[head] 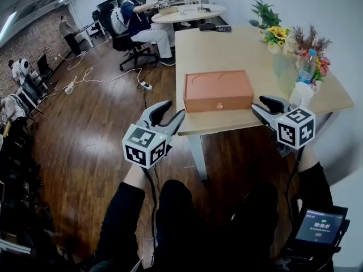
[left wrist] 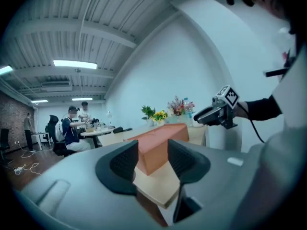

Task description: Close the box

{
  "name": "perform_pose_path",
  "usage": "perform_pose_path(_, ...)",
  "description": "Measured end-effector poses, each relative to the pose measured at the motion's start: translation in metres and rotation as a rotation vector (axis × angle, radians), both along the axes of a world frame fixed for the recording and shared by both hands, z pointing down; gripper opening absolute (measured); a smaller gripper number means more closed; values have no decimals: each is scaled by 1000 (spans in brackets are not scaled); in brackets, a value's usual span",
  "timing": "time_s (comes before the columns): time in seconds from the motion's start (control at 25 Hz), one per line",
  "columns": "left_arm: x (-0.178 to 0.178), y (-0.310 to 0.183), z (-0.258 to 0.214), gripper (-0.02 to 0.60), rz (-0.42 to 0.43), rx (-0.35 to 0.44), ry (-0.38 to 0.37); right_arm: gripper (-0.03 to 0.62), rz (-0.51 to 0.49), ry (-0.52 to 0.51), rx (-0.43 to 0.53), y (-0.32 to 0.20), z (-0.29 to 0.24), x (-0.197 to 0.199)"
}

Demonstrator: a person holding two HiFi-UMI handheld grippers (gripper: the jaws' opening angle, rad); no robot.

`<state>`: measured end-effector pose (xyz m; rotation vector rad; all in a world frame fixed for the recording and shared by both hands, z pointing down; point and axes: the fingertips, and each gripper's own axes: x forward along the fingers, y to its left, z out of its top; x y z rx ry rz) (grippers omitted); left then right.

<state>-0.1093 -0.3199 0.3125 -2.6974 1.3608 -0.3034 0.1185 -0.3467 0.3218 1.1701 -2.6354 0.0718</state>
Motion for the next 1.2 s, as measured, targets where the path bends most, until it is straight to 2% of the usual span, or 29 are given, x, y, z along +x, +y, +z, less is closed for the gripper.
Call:
perform_pose_path(0.12, 16, 60, -20, 162, -10, 96, 105, 137, -43, -140, 33, 54, -8, -19)
perform_pose_path(0.24, 44, 124, -19, 146, 7, 120, 226, 120, -99, -245, 59, 117, -7, -51)
perform_pose_path(0.4, 74, 186, -7, 144, 14, 139, 307, 102, -128, -345, 113, 186, -6, -83)
perform_pose_path(0.52, 79, 214, 1, 119, -33, 153, 339, 70, -94, -390, 166, 221, -10, -89)
perform_pose_path(0.64, 80, 246, -3, 76, -68, 228, 341, 31, -45, -380, 253, 258, -16, -91)
perform_pose_path(0.68, 79, 259, -7, 65, -72, 264, 331, 4, -30, -369, 282, 272, -17, -93)
perform_pose_path(0.76, 78, 282, -9, 61, -69, 309, 284, 0, 3, -339, 323, 294, -16, -98)
perform_pose_path(0.84, 80, 291, -4, 61, -64, 312, 247, 0, 41, -327, 334, 299, -11, -95)
perform_pose_path(1.0, 74, 294, 2, 61, -71, 317, 233, 0, 123, -310, 360, 299, -2, -87)
perform_pose_path(1.2, 70, 286, 8, 60, -92, 333, 214, 0, 147, -268, 371, 293, 6, -89)
